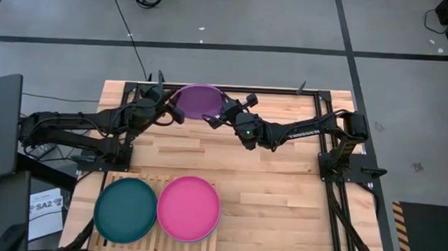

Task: Place and stack plates onto a shelf
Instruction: Stack the purple plate on top of the dark green plate on the shelf

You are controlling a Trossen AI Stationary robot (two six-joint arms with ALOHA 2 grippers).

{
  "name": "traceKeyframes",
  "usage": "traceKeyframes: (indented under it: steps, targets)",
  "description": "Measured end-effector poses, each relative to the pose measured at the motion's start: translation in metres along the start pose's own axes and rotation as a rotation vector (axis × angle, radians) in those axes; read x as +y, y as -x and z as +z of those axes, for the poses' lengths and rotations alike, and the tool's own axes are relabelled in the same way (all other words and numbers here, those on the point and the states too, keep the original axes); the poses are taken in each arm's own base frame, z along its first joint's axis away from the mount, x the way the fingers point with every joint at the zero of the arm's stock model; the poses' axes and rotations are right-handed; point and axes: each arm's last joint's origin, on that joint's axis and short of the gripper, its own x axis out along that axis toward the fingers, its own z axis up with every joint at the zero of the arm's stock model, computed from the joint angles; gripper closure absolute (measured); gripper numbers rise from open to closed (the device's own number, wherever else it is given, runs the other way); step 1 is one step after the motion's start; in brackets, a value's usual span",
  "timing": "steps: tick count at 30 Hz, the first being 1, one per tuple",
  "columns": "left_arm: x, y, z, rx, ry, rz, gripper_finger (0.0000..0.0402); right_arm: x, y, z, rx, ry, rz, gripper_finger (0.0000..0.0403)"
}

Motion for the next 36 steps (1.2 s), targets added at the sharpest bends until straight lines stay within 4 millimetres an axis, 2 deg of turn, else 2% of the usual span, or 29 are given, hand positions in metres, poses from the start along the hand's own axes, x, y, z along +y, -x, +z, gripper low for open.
traceKeyframes:
  steps: [5, 9, 25, 36]
  targets:
    - [0.0001, 0.0000, -0.0005, 0.004, -0.010, -0.001, 0.0356, 0.0001, 0.0000, 0.0001, -0.001, -0.002, 0.003, 0.0386]
    - [-0.0003, -0.0001, -0.0015, 0.012, -0.041, -0.015, 0.0377, -0.0001, -0.0001, 0.0002, -0.002, -0.004, 0.000, 0.0382]
    - [-0.0003, -0.0001, -0.0015, 0.013, -0.037, -0.020, 0.0381, 0.0001, -0.0005, 0.0016, -0.017, -0.021, 0.027, 0.0362]
    - [-0.0004, -0.0001, -0.0012, 0.012, -0.030, -0.024, 0.0380, -0.0006, -0.0018, 0.0014, -0.015, -0.160, 0.028, 0.0286]
